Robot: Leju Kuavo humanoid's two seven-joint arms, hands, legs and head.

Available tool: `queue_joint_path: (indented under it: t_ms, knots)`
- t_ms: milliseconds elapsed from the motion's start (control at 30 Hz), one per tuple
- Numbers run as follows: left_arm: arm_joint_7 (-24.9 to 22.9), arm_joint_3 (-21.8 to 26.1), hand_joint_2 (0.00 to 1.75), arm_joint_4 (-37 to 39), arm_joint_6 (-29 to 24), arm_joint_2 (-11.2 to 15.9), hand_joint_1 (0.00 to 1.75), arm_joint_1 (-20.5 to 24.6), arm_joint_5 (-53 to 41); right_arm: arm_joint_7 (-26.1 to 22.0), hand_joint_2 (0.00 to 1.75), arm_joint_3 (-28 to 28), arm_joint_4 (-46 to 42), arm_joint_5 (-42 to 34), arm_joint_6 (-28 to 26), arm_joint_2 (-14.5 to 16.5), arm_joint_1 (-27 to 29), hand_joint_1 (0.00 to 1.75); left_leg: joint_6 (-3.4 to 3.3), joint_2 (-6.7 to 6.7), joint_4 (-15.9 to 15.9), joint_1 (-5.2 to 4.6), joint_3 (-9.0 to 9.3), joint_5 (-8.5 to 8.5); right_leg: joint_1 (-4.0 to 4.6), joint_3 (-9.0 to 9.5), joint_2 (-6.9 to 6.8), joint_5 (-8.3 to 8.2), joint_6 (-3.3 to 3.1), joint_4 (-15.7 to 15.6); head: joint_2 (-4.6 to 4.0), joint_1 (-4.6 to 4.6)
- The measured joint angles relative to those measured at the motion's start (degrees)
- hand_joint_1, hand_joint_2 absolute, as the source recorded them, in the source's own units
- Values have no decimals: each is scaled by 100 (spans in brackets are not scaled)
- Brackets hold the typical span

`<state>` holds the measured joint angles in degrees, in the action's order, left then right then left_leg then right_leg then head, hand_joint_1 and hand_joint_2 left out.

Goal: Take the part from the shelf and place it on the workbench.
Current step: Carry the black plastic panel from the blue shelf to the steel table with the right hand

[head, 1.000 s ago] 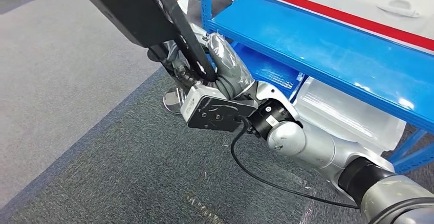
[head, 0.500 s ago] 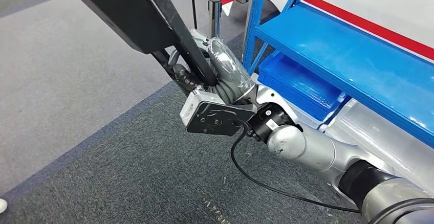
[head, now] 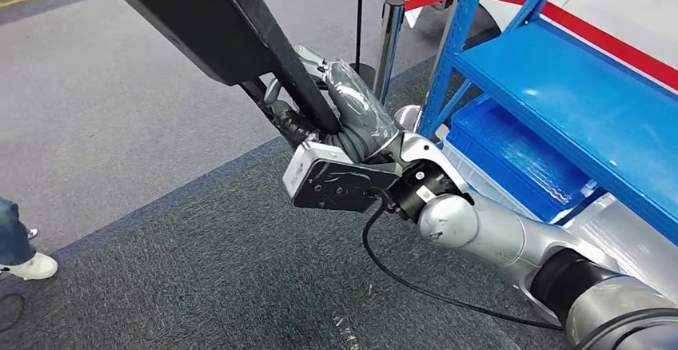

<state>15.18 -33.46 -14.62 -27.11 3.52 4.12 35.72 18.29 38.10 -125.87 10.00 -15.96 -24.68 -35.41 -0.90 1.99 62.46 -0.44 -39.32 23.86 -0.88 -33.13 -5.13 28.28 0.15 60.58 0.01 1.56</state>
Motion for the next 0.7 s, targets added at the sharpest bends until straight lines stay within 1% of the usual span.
queue_joint_path:
  t_ms: [33, 67, 100, 133, 167, 200, 233, 267, 300, 333, 367, 400, 433, 467, 500, 533, 567, 600, 633, 667, 700]
  knots:
    - [-20, -1, 175, 0, -9, 11, 0, 5, 1, 2, 175, -1, -1, 14, 0, -1, 0, 175, -32, 59, -170, -33, 96, -22, 8, 24, -50, 16, 22, -14, 1, 0]
    - [-29, -1, 175, 0, -19, 27, 0, 6, 8, 5, 175, -1, -1, 26, 1, -1, 4, 175, -62, 63, -215, -66, 121, 8, 14, 44, -96, 30, 51, -31, 1, 1]
    - [-20, -1, 175, 0, -30, 44, 0, 2, 20, 8, 175, -1, -1, 35, 1, 0, 8, 175, -95, 7, -241, -80, 132, 3, 13, 69, -145, 42, 81, -46, 1, 1]
    - [5, -1, 175, 0, -40, 60, 0, -5, 38, 10, 175, -2, -4, 42, 1, 0, 12, 175, -127, -58, -271, -64, 160, 0, 6, 86, -172, 62, 115, -58, 1, 1]
    - [59, -1, 175, 0, -57, 73, 0, -14, 67, 14, 175, -3, -7, 46, 1, -2, 15, 175, -155, -123, -320, -55, 202, -6, -2, 103, -120, 96, 144, -30, 0, 4]
    - [136, 0, 175, 0, -80, 81, 0, -18, 99, 18, 175, -4, -11, 52, 0, -4, 15, 175, -191, -176, -366, -40, 252, -15, -10, 72, -4, 167, 159, 81, 1, 6]
    - [242, 0, 175, 0, -118, 85, 0, -15, 132, 22, 175, -5, -14, 59, -3, -8, 17, 175, -229, -228, -401, -20, 300, -20, -15, -32, 158, 285, 162, 311, 1, 12]
    - [374, 0, 175, 0, -167, 90, 0, -7, 169, 28, 175, -7, -15, 69, -8, -11, 28, 175, -260, -278, -411, -25, 322, -13, -18, -201, 329, 431, 154, 652, 0, 15]
    - [512, 0, 175, 0, -205, 93, 0, 3, 201, 36, 175, -8, -17, 84, -12, -13, 46, 175, -288, -334, -407, -23, 331, -5, -19, -425, 431, 577, 148, 1036, 1, 17]
    - [647, 0, 175, 0, -218, 96, 0, 10, 227, 49, 175, -8, -19, 103, -16, -16, 71, 175, -301, -405, -400, -22, 335, 6, -18, -629, 484, 657, 150, 1349, 0, 20]
    - [748, 0, 175, 0, -186, 98, 0, 11, 253, 67, 175, -9, -22, 123, -17, -20, 96, 175, -301, -482, -390, -23, 339, 18, -20, -757, 505, 637, 157, 1495, 0, 20]
    - [805, 0, 175, 0, -110, 101, 0, 8, 280, 84, 175, -9, -25, 139, -17, -25, 114, 175, -292, -564, -373, -20, 344, 31, -25, -777, 513, 508, 164, 1426, 0, 20]
    - [816, 0, 175, 0, -1, 104, 0, 4, 312, 96, 175, -9, -29, 149, -16, -31, 125, 175, -274, -650, -347, -13, 349, 48, -37, -684, 540, 289, 170, 1142, 0, 20]
    - [777, 0, 175, 0, 126, 108, 0, 1, 351, 98, 175, -9, -33, 148, -13, -35, 130, 175, -248, -733, -313, -3, 348, 72, -58, -538, 630, 75, 174, 760, -1, 20]
    - [685, 0, 175, 0, 272, 109, 0, 5, 393, 88, 175, -9, -38, 137, -7, -38, 130, 175, -214, -812, -262, -1, 328, 100, -76, -388, 762, -68, 183, 412, -1, 19]
    - [550, 0, 175, 0, 429, 109, 0, 8, 432, 67, 175, -9, -42, 116, 2, -38, 129, 175, -179, -881, -224, 3, 301, 119, -93, -280, 867, -145, 184, 169, 0, 20]
    - [384, 0, 175, 0, 595, 110, 0, 8, 463, 37, 175, -9, -44, 86, 16, -38, 129, 175, -146, -942, -204, 9, 268, 130, -92, -230, 936, -144, 175, 64, 1, 19]
    - [210, 0, 175, 0, 773, 110, 0, 4, 495, 0, 175, -9, -43, 55, 36, -37, 126, 175, -110, -1005, -201, 18, 241, 127, -79, -214, 925, -126, 156, 51, 1, 18]
    - [55, 0, 175, 1, 952, 113, 0, -9, 530, -40, 175, -9, -37, 25, 58, -35, 121, 175, -79, -1054, -215, 30, 221, 120, -79, -205, 846, -133, 119, 37, 2, 19]
    - [-82, 0, 175, 1, 1133, 108, 0, -24, 578, -80, 175, -9, -29, -7, 82, -26, 111, 175, -45, -1000, -199, 29, 205, 127, -77, -178, 774, -140, 82, 8, 2, 16]
    - [-196, 0, 175, 2, 1301, 103, 0, -30, 636, -123, 175, -9, -20, -36, 101, -16, 97, 175, -9, -861, -120, 24, 164, 171, -82, -145, 698, -146, 47, -28, 1, 14]
